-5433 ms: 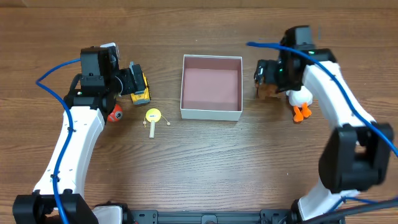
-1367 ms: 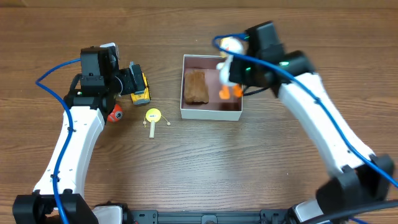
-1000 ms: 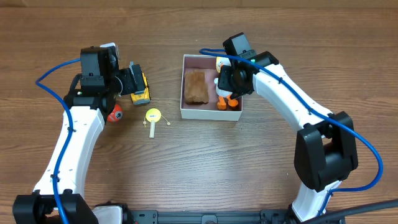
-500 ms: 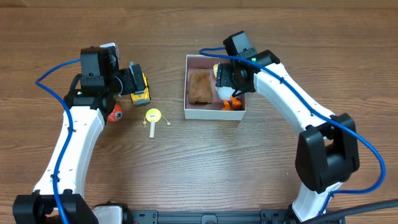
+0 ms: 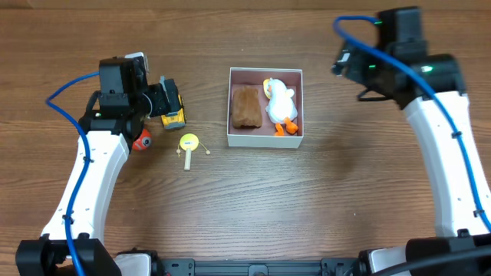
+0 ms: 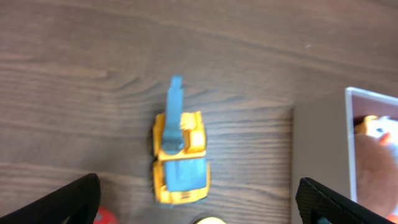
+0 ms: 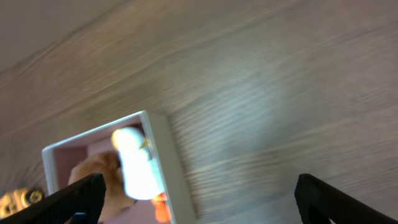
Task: Pack container
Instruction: 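Grasp the yellow toy excavator with the left gripper and lift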
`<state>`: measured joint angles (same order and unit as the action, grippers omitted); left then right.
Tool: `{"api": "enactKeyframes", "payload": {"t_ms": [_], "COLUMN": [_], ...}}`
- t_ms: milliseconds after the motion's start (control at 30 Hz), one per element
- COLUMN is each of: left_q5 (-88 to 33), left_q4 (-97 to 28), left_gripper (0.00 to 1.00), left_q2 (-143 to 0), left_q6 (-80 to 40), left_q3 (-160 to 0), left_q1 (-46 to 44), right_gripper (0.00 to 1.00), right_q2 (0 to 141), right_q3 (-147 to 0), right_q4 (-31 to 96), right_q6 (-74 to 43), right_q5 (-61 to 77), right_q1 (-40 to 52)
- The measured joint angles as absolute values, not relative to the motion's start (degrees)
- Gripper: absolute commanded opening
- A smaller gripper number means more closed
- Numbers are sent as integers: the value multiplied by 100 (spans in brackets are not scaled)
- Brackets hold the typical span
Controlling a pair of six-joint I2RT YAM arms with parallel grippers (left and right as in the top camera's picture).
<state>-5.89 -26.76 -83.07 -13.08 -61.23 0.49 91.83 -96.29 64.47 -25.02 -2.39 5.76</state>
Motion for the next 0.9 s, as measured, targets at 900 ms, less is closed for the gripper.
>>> {"api": "enactKeyframes", "payload": {"t_ms": [900], "left_q5": [392], "left_q4": [-3371], "left_gripper": [79], "left_q2": [-10847], "left_q6": [-2495], "left_q3": [-7802], "left_q1": [-480], "right_gripper": [99], "right_q2": [9188], "right_q3": [-9620], "right_q4": [7155], "right_q6": [-2523], "right_q5": [423], "right_q1": [-169]}}
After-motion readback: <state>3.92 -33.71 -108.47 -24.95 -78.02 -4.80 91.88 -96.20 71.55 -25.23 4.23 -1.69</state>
